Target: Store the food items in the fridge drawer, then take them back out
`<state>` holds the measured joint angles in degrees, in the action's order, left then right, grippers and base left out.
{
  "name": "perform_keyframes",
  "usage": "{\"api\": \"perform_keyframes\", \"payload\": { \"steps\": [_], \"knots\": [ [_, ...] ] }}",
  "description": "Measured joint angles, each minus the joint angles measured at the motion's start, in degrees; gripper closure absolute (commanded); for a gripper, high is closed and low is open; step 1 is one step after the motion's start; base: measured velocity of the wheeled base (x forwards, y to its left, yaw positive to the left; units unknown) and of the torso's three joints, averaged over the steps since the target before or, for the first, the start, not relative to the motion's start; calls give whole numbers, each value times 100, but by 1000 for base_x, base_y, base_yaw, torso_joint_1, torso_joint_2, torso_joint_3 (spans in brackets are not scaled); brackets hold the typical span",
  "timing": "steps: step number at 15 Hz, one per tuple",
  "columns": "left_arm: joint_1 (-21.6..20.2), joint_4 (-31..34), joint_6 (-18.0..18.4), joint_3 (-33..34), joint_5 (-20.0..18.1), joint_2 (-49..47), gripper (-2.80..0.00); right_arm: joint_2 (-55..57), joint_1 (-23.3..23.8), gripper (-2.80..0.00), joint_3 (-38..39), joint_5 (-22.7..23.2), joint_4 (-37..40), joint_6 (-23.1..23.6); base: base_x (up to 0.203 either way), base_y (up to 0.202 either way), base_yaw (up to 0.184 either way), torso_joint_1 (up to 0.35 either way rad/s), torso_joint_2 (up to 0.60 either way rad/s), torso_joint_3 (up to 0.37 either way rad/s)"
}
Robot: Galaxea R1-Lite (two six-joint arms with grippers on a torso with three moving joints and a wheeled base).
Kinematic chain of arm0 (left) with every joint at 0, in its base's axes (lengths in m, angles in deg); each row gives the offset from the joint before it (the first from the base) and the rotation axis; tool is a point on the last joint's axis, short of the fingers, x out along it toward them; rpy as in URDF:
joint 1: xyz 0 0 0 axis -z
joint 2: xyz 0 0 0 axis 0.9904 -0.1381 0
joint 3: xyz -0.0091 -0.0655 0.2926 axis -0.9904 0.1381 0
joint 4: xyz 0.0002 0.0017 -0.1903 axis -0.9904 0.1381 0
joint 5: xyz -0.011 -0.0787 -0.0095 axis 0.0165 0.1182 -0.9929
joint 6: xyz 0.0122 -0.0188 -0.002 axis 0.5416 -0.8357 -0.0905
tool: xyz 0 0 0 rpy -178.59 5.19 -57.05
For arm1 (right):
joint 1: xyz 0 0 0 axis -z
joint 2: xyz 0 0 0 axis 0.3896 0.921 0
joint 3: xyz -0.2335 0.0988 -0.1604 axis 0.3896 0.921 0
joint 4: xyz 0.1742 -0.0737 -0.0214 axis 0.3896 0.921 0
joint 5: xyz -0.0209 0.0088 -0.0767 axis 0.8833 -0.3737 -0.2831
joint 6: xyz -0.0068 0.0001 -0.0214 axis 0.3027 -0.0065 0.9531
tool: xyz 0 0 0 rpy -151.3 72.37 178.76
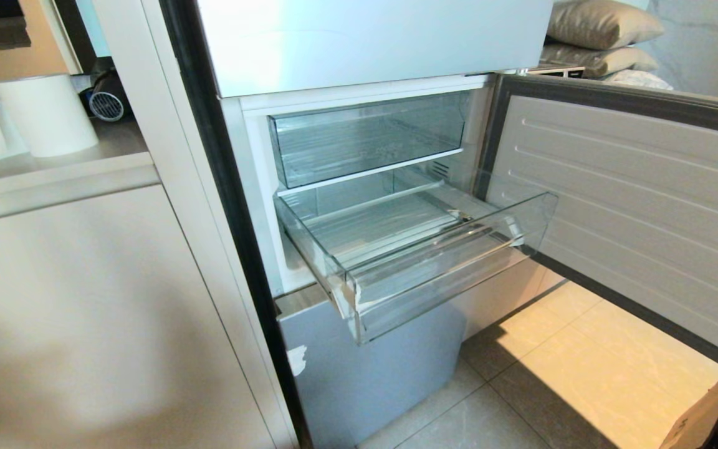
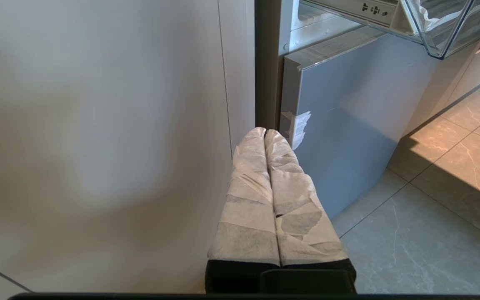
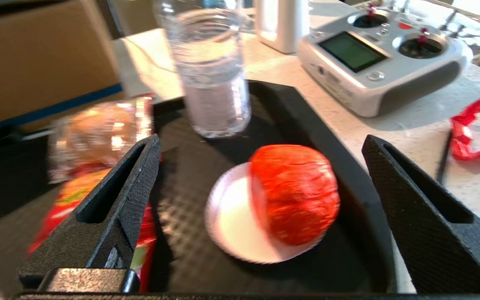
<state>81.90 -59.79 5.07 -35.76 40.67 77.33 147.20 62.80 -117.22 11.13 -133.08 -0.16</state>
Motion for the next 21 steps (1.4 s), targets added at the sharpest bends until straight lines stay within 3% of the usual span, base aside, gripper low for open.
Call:
{"api": "perform_keyframes", "payload": {
  "steps": [16,17,21],
  "knots": [
    [0,2,0,0,1,0,0,1331,76,-280,-763,56,-20,125,0,0,0,0,0,0],
    [0,0,0,0,1,0,0,1365,76,0,-779,61,-17,183,0,0,0,0,0,0],
    [0,0,0,0,-1,0,0,1419,80,0,-794,105,5,202,0,0,0,0,0,0]
  ]
}}
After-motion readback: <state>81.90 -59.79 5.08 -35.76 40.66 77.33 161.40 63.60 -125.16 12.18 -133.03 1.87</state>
